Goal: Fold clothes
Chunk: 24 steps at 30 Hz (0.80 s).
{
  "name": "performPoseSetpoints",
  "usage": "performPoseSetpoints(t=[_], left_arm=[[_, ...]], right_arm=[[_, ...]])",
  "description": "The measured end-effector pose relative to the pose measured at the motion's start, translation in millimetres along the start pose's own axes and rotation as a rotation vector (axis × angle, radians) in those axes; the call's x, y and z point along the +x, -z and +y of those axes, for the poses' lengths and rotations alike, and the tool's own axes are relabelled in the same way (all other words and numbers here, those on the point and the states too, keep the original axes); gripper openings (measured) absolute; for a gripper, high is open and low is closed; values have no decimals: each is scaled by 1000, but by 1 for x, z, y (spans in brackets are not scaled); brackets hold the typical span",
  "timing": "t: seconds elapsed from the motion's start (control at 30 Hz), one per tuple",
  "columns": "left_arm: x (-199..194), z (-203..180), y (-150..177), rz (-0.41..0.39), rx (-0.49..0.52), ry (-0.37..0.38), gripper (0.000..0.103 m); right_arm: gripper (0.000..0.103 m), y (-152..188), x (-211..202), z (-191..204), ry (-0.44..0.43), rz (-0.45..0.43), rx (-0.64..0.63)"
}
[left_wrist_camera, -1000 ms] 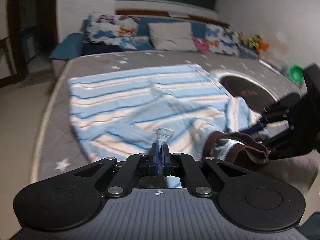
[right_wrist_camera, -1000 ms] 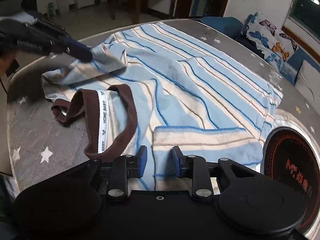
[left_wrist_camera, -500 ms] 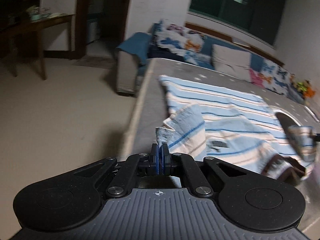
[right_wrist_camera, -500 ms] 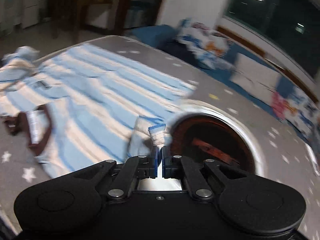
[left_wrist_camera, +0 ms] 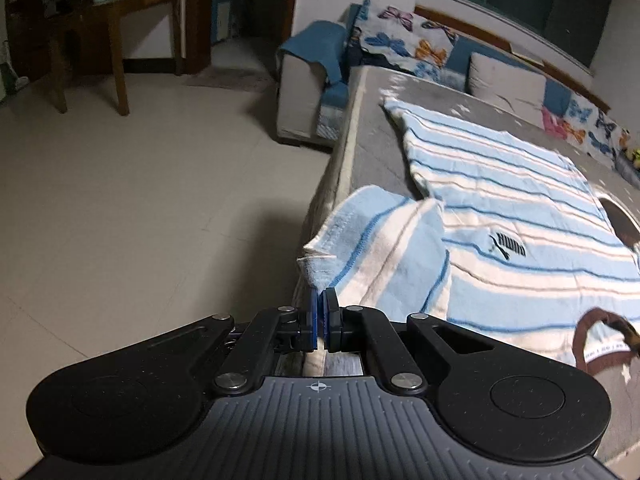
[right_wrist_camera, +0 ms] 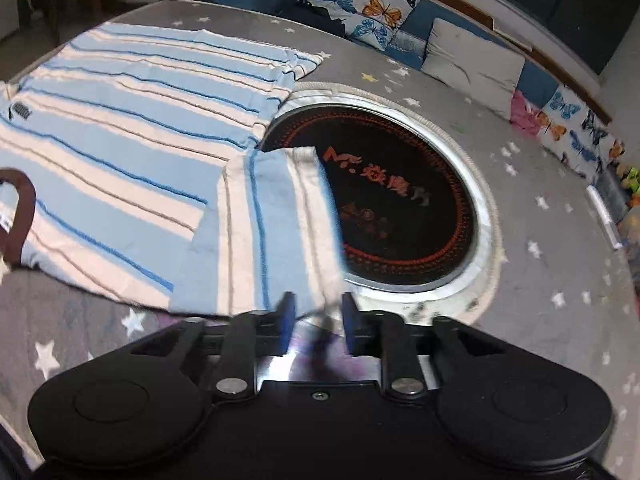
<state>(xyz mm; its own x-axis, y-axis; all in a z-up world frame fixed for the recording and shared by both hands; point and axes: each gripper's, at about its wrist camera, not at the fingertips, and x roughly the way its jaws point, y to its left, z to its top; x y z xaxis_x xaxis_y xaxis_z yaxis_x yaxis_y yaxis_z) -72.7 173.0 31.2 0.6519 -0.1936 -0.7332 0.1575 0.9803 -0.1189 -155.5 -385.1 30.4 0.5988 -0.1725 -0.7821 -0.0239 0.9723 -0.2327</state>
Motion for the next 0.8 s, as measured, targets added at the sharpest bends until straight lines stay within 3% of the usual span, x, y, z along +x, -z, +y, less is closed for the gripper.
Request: performPoseSetpoints(t=[0.1,0.27,0.5,0.67,0.8], left_arm=[[-3,2,0,6,-9,6,5],[-6,4,0,11,-10,-61,6],[-14,-7,-10,-26,17,-77,8],[-16,-39,-21,-70,70,5,8],[3,-74,-37,-81,116,113,9]], right_arm=[[37,-7,-9,-1,3,-47,-10],[37,-21,-4,15,-87,-103,-12],[37,-28,19,58,-211,-76,-87],[37,-27,19,70,-216,-55,-136],[38,-31,16,70,-223,-67,-127]])
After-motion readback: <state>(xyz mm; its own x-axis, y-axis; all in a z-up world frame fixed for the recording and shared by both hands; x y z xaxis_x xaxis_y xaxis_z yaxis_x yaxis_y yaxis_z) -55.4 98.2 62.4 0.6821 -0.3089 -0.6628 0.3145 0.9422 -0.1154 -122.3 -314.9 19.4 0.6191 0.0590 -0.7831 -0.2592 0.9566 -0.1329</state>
